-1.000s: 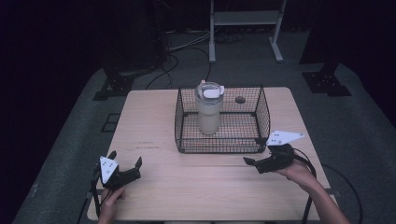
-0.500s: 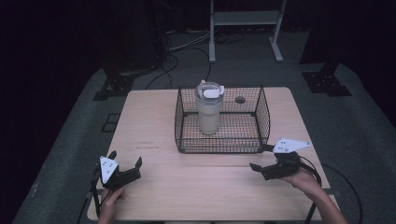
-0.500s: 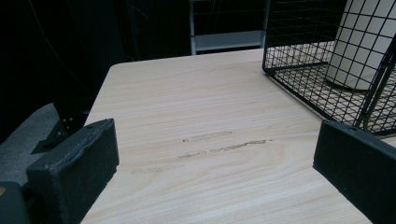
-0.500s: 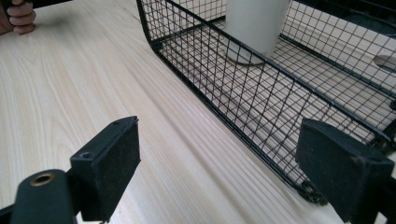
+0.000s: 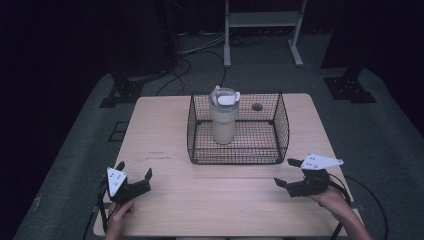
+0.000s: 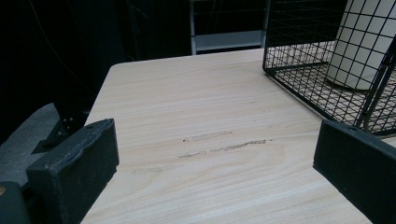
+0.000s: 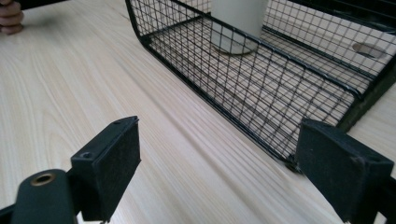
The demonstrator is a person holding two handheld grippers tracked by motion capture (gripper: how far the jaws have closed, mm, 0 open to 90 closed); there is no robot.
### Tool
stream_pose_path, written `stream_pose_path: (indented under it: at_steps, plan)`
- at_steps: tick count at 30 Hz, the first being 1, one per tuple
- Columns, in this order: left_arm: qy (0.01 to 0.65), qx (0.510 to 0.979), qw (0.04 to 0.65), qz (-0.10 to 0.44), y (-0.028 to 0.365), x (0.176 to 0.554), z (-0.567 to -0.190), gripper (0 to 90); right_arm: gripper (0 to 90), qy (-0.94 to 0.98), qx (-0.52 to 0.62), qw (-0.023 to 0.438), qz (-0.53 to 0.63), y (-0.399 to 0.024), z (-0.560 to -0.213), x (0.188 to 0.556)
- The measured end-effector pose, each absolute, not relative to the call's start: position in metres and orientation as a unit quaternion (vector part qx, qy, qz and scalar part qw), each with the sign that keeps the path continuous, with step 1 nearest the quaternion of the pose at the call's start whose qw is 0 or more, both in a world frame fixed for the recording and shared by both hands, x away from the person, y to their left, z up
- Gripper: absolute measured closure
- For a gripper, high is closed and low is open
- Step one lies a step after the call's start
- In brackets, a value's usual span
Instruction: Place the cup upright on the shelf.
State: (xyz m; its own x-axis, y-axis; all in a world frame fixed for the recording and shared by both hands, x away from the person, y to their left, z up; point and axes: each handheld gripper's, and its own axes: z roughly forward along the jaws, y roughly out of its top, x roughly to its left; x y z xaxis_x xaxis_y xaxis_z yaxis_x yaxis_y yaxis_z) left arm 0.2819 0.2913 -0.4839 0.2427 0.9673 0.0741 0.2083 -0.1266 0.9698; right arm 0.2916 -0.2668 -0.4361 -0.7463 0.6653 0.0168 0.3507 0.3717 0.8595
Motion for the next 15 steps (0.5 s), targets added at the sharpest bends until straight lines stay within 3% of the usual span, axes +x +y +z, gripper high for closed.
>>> stream_pose_path:
  at_steps: [15]
  plan:
    - [0.465, 0.633, 0.469, 0.405, 0.291, 0.282, -0.484, 0.0, 13.2, 0.788, 0.343, 0.187, 0.477, -0.274, -0.461, 0.266]
